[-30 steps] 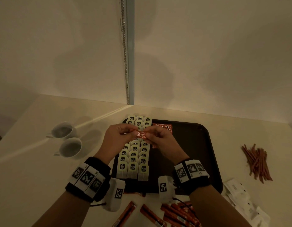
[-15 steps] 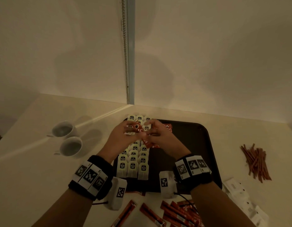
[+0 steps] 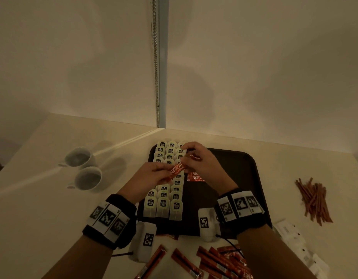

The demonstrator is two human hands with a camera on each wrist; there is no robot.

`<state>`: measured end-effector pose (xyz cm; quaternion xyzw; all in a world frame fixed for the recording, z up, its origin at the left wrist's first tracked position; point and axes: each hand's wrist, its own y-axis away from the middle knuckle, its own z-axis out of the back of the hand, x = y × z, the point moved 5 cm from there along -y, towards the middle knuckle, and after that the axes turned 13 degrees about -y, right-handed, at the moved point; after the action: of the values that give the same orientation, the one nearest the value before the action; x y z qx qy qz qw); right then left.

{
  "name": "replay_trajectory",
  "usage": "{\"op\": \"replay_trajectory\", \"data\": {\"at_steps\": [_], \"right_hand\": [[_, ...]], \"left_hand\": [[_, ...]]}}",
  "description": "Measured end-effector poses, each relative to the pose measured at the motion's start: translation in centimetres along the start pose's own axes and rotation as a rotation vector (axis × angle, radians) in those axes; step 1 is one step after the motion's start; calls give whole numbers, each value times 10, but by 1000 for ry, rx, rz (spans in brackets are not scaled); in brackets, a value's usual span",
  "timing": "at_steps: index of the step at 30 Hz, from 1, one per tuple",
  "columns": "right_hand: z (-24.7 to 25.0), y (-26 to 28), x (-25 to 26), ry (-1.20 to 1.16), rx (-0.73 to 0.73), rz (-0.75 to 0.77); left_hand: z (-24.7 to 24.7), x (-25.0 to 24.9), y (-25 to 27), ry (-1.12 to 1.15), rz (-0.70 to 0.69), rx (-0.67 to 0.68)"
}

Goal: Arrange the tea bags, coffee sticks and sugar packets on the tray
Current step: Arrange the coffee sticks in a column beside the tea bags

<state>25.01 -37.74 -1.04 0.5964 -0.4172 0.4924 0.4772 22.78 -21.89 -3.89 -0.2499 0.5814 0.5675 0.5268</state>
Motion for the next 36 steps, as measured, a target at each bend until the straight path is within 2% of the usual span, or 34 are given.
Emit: {"op": "replay_trajectory", "data": {"at_steps": [6, 9, 14, 18, 21, 24, 27, 31, 36], "right_hand": [[5, 7, -18, -127, -110, -33], [10, 8, -16, -133, -105, -55], [19, 9, -9, -129, -26, -79], [31, 6, -8, 126, 11, -52], [47, 4, -17, 188, -5, -33], [78, 8, -38, 244, -141, -64], [106, 16, -71, 370, -249, -148], [120, 26, -113, 409, -283, -282], [114, 21, -130, 428, -306, -301]], "left_hand": [[5, -8, 4, 21, -127, -180], [1, -8, 3, 55, -152, -229], [2, -7, 0, 150, -155, -219], [3, -12, -5, 21, -161, -184], [3, -13, -7, -81, -185, -145], [11, -1, 1, -160, -146, -116], [30, 20, 17, -178, -95, -159], [54, 54, 43, -188, -9, -196], [77, 98, 80, -143, 105, -284]]}}
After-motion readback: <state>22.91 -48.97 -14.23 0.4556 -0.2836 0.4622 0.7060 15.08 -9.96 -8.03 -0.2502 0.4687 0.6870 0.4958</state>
